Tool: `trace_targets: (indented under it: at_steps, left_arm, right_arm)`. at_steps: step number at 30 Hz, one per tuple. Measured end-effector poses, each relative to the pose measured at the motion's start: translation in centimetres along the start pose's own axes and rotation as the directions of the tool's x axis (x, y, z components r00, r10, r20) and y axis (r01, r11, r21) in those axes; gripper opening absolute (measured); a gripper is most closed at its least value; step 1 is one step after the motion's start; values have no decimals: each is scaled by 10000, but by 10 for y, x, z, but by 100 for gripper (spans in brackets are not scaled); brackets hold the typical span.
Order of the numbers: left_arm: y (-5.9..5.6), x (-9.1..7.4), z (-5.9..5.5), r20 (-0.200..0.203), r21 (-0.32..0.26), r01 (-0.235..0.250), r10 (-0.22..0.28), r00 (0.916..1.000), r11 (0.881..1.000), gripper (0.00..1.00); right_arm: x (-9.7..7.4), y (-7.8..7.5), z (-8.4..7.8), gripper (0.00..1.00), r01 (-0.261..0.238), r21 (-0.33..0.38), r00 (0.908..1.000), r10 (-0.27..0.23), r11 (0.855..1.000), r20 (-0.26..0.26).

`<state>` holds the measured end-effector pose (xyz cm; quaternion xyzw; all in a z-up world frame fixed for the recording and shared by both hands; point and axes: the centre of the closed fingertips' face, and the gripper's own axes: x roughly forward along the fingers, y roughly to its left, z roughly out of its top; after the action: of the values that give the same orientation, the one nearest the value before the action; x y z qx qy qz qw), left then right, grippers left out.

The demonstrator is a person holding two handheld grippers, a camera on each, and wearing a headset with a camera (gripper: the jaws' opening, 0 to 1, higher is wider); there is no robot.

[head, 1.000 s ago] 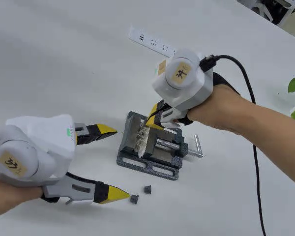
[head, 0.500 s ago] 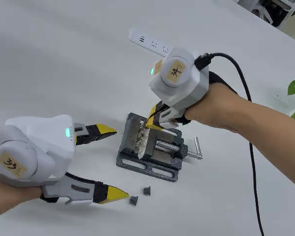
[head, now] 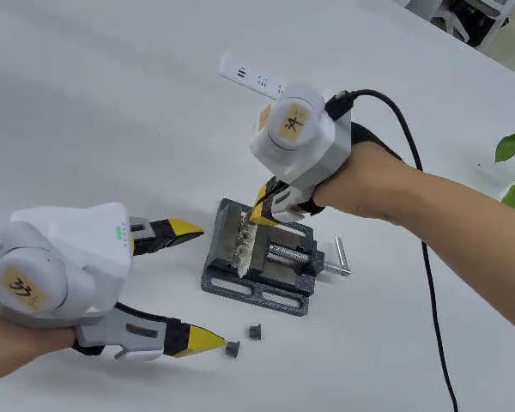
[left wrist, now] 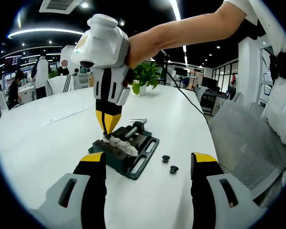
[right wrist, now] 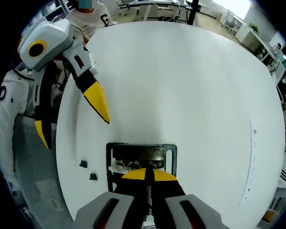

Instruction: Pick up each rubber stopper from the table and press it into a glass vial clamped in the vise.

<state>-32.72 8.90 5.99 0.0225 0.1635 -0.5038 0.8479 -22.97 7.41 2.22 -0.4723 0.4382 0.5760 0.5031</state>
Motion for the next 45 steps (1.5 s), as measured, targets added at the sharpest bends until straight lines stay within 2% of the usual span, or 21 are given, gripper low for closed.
trace_targets:
  at_steps: [4,13,21,28,31,37,42,45]
  left_arm:
    - [-2,-2,3,-54,66,-13,14,10000,10000,72]
    - [-2,-10,7,-210,223,-189,194,9996,9996,72]
    - [-3,-15,7,-383,285,-266,277,9989,9992,72]
    - [-5,-18,9,-406,281,-337,348,9986,9990,72]
    - [-5,-19,9,-434,301,-350,363,9984,9989,72]
    - [-5,-22,11,-492,360,-366,383,9981,9987,72]
    - [-5,-23,11,-566,421,-355,379,9977,9985,72]
    - [-6,-23,11,-606,459,-333,360,9975,9984,72]
  right_arm:
    - [-1,1,-1,0,-16,145,9999,14,9999,137]
    - [-3,2,0,0,41,-141,9992,-36,9999,388]
    - [-4,2,-1,0,205,336,9940,-240,9992,1070]
    - [-4,1,0,0,303,541,9896,-376,9981,1386]
    - [-5,2,-1,2,185,767,9868,-306,9969,1592]
    - [-10,5,-1,5,295,965,9810,-473,9949,1880]
    - [-17,7,2,7,470,1082,9724,-702,9930,2223]
    - [-21,9,0,10,560,1279,9635,-872,9902,2533]
